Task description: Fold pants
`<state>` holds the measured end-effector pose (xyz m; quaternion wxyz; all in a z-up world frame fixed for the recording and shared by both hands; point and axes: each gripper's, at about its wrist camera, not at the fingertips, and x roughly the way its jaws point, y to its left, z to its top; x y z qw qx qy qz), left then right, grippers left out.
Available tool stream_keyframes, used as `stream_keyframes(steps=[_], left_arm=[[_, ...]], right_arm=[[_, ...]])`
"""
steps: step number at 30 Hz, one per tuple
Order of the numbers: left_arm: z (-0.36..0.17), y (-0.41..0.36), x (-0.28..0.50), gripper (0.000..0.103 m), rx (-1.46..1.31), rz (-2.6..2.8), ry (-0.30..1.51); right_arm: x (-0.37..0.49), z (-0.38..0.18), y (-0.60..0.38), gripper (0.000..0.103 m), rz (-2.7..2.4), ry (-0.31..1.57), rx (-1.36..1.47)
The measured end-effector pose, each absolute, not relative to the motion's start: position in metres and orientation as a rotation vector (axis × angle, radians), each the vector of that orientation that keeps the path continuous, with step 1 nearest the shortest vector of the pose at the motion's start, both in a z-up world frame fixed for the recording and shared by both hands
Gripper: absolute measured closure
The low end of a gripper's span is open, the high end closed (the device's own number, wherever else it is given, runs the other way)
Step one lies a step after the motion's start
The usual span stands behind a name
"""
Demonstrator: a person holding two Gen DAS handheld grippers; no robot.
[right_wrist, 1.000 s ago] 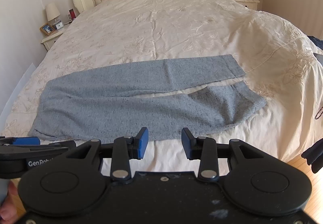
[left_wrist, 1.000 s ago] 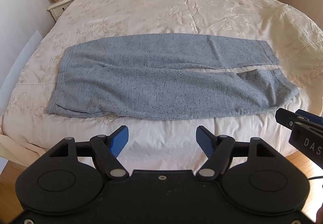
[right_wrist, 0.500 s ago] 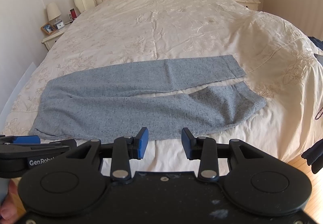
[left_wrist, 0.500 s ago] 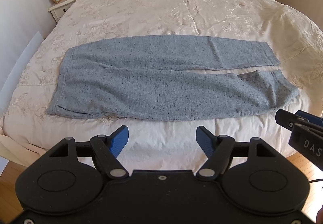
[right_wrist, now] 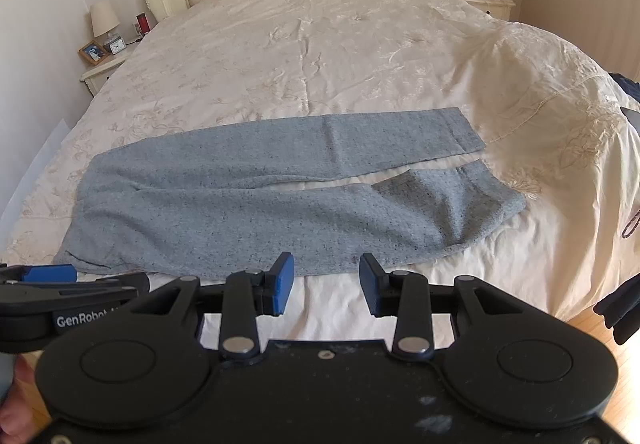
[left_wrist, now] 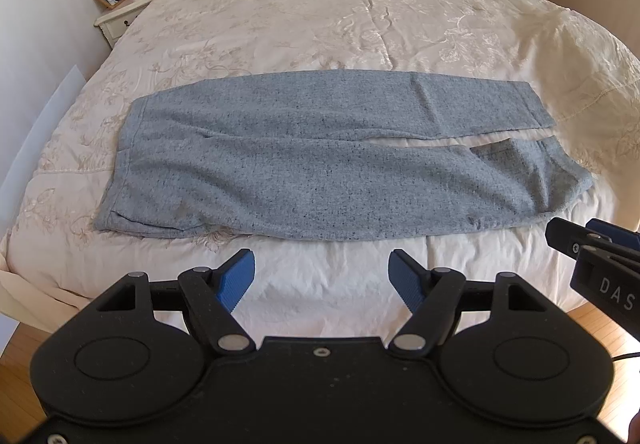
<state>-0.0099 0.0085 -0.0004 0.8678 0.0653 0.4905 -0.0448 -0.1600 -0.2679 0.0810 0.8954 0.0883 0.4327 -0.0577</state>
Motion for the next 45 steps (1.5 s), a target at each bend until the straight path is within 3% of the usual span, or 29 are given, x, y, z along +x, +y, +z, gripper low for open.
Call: stream_keyframes(steps=[45], left_arm=[[-0.0087,-0.0004,-0.0120,0.028,0.155,-0.088,1.038]], right_arm=[[-0.1574,0.0773,-0.2698,0.064,-0.101,0.908,0.188]])
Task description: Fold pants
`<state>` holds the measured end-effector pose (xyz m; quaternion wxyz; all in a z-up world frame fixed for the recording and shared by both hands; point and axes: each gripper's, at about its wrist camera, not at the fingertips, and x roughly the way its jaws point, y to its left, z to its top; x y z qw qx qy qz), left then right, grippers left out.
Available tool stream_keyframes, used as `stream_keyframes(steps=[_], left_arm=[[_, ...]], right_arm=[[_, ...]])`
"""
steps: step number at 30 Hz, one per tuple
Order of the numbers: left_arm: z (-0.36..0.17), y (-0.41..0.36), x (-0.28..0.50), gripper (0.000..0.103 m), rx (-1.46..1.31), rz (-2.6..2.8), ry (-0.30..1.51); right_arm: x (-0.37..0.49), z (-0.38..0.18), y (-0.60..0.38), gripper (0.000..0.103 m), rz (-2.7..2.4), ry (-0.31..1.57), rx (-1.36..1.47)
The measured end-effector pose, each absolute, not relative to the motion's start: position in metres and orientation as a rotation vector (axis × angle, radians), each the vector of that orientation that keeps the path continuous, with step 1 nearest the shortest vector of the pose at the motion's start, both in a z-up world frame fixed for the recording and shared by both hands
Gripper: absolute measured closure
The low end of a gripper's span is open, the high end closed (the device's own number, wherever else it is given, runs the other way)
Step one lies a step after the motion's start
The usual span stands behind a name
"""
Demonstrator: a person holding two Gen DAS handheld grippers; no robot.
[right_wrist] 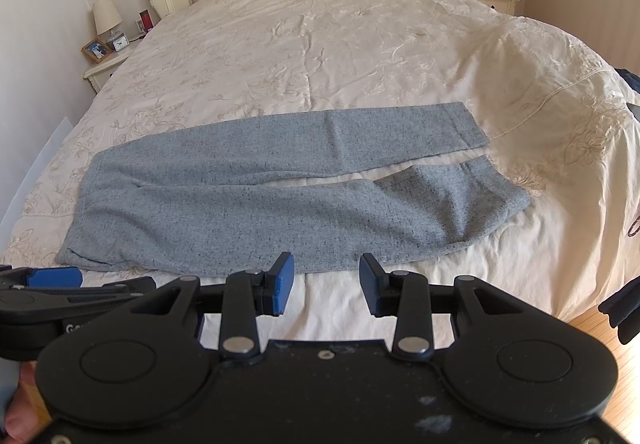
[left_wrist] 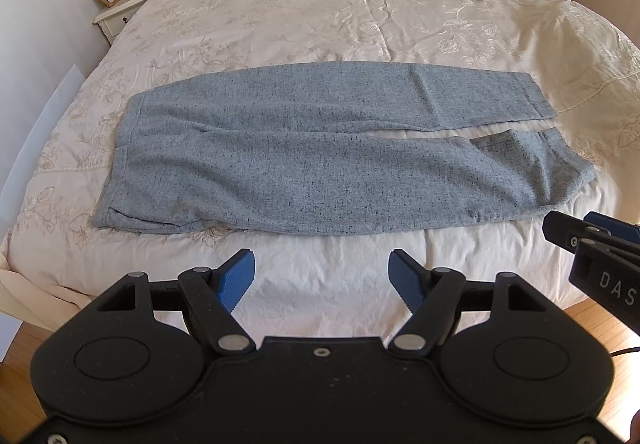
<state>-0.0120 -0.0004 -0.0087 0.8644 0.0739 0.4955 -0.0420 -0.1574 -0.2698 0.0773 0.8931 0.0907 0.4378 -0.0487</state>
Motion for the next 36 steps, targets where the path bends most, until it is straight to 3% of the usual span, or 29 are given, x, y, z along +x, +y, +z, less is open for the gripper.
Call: stream_keyframes(steps=[16,28,36], left_arm=[[-0.046,0.045,0.022,0.028,0.190,0.053,1.121],[-0.087,0.076,0.118,0.028,0.297,0.041,1.122],[-0.148,0.063,0.181,0.029,0.388,-0.086,1.131]], right_arm=[[-0.136,0.041,-0.257,0.064,-0.103,0.979,0.154],[-0.073,0.014,-0.228,0.064,-0.104,1.032,0.080],[-0.018,-0.008,-0.225,0.064,-0.214,1.093,0.166]])
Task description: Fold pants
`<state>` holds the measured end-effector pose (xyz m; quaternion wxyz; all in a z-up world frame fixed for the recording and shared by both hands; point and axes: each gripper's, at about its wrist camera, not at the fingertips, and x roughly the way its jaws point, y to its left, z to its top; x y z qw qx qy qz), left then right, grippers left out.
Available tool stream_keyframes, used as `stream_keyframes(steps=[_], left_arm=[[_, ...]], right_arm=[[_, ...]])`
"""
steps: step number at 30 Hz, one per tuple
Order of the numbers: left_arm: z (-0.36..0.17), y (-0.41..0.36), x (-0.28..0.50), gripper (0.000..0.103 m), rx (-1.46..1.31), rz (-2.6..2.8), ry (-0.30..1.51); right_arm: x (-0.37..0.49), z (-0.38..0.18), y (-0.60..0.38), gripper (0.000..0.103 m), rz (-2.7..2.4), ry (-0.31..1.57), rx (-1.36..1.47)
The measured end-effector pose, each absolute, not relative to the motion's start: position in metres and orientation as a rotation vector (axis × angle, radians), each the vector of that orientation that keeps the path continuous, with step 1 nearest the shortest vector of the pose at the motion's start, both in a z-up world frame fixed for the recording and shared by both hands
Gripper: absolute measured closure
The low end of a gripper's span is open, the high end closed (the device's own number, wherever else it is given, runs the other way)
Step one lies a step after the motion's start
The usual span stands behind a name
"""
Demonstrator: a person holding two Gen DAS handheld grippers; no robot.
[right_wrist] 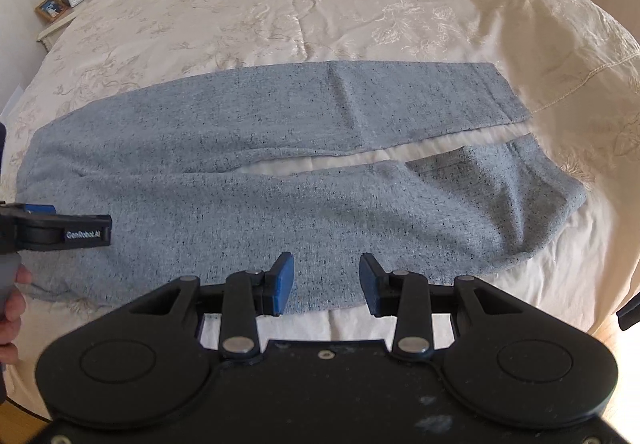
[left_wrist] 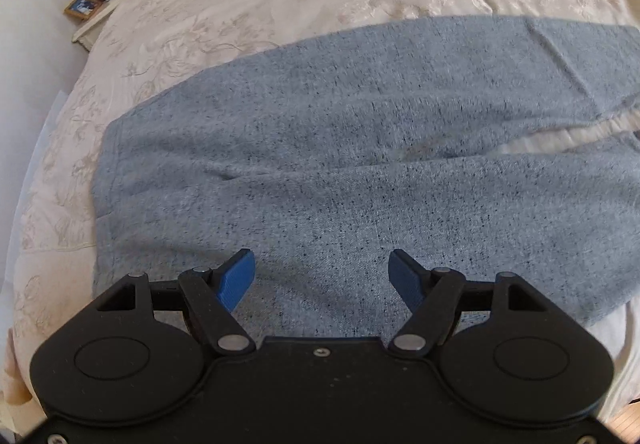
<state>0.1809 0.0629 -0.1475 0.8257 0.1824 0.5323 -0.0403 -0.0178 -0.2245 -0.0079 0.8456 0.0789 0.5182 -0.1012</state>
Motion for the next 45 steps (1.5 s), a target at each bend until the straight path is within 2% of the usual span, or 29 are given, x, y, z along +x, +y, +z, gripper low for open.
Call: stream_keyframes(steps=[3,5,14,26,31,33,36,41,45], left_arm=[[-0.184,0.065,0.182,0.038,0.436,-0.136,1.252],[-0.201,0.074,0.173,0.037,0.418,-0.162,1.332],[-0.208,0.093,0.143,0.036,0.368,-0.213,1.362],[-0.202,0.060,0.137,0.034,0.374,-0.023,1.392],[-0.203,0.046,0.131,0.033,0.374,0.060,1.390],[-0.200,0.045,0.127,0.033,0.362,0.087,1.390],[-0.196,0.040,0.121,0.033,0.347,0.118,1.382],[-0.192,0.033,0.110,0.033,0.347,0.151,1.373],[-0.187,0.022,0.103,0.033,0.355,0.172,1.380]], right_arm=[[-0.006,-0.015,-0.221,0.064,-0.252,1.108,0.174],[-0.002,-0.019,-0.220,0.064,-0.271,1.121,0.176],[-0.001,-0.037,-0.236,0.065,-0.358,1.142,0.179],[0.046,-0.058,-0.359,0.065,-0.408,1.088,0.247],[0.078,-0.100,-0.392,0.065,-0.349,1.130,0.280],[0.089,-0.122,-0.407,0.074,-0.392,1.169,0.250],[0.098,-0.148,-0.438,0.076,-0.499,1.187,0.201],[0.096,-0.147,-0.476,0.075,-0.539,1.119,0.172],[0.086,-0.148,-0.495,0.074,-0.717,1.140,-0.012]])
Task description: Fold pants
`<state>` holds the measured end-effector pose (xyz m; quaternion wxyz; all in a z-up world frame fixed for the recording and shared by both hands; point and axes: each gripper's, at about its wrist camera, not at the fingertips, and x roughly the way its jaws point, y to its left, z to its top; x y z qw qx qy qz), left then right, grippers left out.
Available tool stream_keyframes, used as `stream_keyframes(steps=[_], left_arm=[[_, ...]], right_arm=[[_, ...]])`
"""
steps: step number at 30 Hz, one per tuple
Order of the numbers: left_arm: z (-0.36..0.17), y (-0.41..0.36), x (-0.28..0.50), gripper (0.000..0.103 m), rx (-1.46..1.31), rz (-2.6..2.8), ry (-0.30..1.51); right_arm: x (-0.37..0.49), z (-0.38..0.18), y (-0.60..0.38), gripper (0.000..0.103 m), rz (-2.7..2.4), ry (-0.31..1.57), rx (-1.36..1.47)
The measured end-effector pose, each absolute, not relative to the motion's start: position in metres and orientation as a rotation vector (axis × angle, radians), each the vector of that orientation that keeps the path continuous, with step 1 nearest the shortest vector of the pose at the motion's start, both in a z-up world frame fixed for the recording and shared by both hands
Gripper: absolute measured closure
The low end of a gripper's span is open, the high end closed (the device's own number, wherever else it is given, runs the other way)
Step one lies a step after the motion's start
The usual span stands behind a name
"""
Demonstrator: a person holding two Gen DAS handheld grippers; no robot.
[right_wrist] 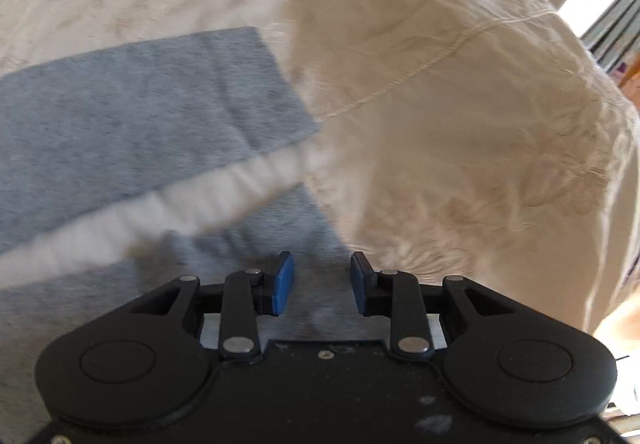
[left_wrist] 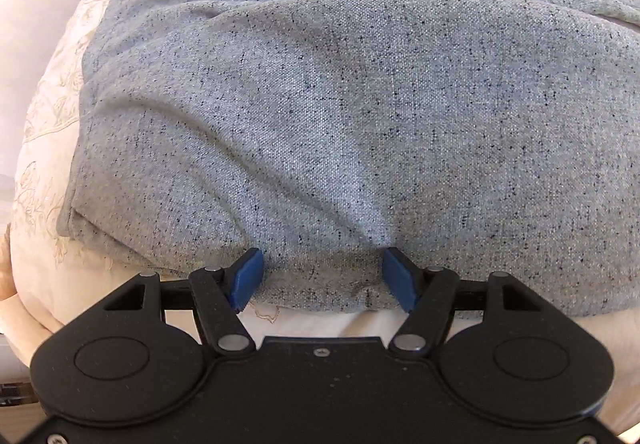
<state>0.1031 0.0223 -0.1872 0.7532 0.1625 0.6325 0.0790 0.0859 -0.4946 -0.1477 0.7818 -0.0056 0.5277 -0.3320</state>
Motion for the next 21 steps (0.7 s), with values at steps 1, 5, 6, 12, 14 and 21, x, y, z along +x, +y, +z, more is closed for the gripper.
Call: stream_keyframes(steps=[1,5,6,12,14,21], left_arm=[[-0.186,0.023,0.105,0.033,0.356,0.176,1.383],[-0.181,0.014,0.101,0.033,0.364,0.184,1.383],[-0.181,0.009,0.106,0.033,0.366,0.187,1.383],[-0.197,-0.008,0.122,0.033,0.387,0.208,1.375],[-0.196,-0.015,0.119,0.033,0.393,0.215,1.372],[-0.194,-0.035,0.109,0.033,0.422,0.235,1.354]], right_arm=[[0.078,-0.143,-0.506,0.074,-0.729,1.130,0.027],[0.032,-0.111,-0.528,0.068,-0.714,1.030,0.192],[0.022,-0.105,-0.530,0.068,-0.703,1.025,0.222],[-0.034,-0.099,-0.529,0.065,-0.656,1.038,0.433],[-0.035,-0.105,-0.527,0.065,-0.644,1.031,0.494],[-0.008,-0.135,-0.542,0.062,-0.590,1.053,0.614]])
